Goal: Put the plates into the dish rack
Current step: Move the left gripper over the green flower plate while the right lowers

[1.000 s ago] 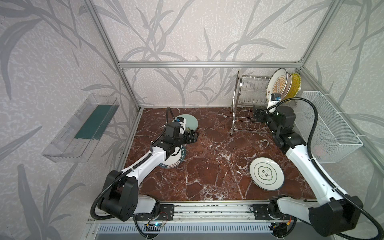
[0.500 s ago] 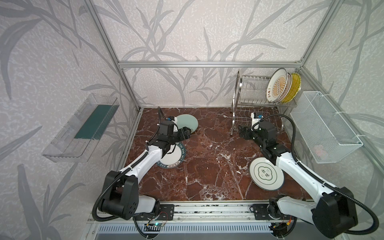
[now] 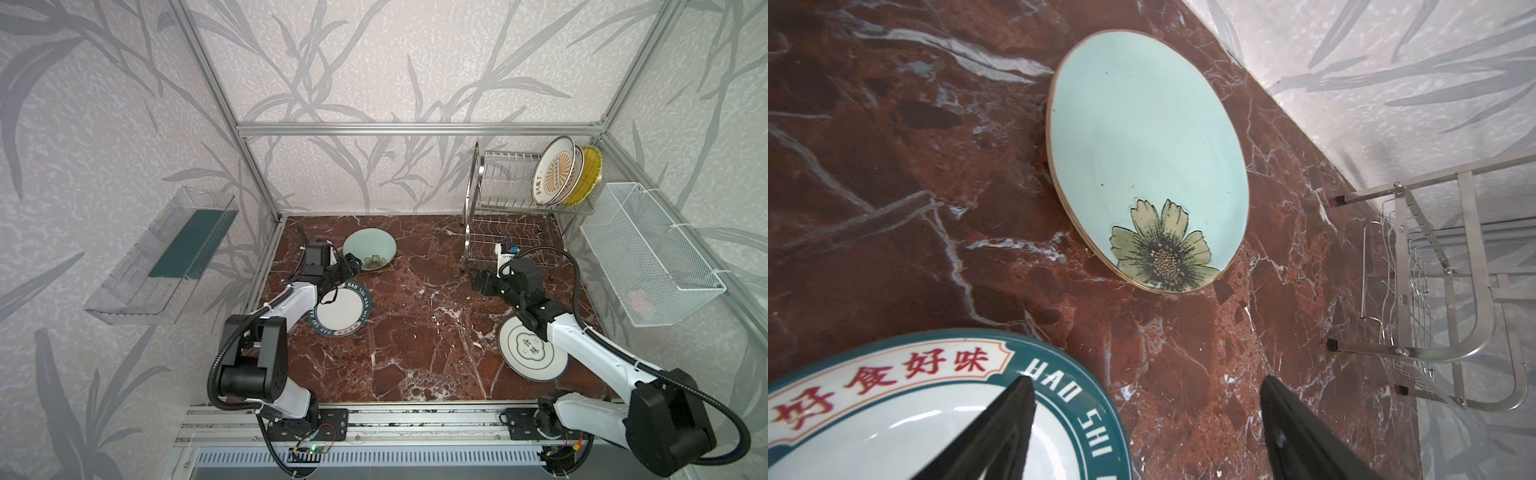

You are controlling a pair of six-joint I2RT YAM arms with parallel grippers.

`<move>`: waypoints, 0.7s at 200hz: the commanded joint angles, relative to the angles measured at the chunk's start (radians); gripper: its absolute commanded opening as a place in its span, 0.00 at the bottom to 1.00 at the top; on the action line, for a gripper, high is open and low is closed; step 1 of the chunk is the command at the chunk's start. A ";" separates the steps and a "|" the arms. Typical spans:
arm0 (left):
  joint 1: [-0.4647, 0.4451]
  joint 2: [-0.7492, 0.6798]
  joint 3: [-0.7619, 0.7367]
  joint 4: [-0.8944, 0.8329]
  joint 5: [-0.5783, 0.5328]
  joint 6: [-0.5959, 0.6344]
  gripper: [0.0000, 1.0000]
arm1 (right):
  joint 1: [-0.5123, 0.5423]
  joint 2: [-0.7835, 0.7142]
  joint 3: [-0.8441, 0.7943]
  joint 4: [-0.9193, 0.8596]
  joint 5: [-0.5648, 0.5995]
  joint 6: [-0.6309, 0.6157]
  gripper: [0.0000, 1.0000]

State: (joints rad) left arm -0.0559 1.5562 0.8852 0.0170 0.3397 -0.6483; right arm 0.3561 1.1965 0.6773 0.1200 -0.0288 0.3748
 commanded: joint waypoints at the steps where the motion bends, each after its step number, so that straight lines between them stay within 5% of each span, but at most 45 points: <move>1: 0.015 0.036 0.048 0.014 0.014 -0.012 0.82 | 0.006 -0.011 -0.016 0.023 -0.017 0.020 0.84; 140: 0.046 0.223 0.166 0.019 0.009 -0.028 0.78 | 0.006 -0.062 -0.053 -0.010 0.021 0.016 0.84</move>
State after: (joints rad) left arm -0.0189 1.7538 1.0164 0.0334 0.3641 -0.6662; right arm 0.3565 1.1568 0.6376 0.1184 -0.0208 0.3920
